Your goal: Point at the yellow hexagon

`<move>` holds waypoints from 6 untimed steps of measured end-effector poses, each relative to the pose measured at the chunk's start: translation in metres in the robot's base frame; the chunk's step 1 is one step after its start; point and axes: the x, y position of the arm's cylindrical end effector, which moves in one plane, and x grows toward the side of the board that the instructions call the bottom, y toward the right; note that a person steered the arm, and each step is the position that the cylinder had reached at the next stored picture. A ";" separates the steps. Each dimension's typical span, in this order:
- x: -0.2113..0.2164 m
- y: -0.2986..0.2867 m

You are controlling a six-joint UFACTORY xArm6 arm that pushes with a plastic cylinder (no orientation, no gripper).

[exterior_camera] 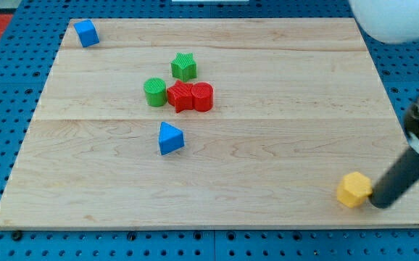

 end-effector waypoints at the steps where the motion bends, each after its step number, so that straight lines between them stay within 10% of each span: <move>1: -0.017 -0.029; 2: -0.016 0.036; 6: -0.058 -0.057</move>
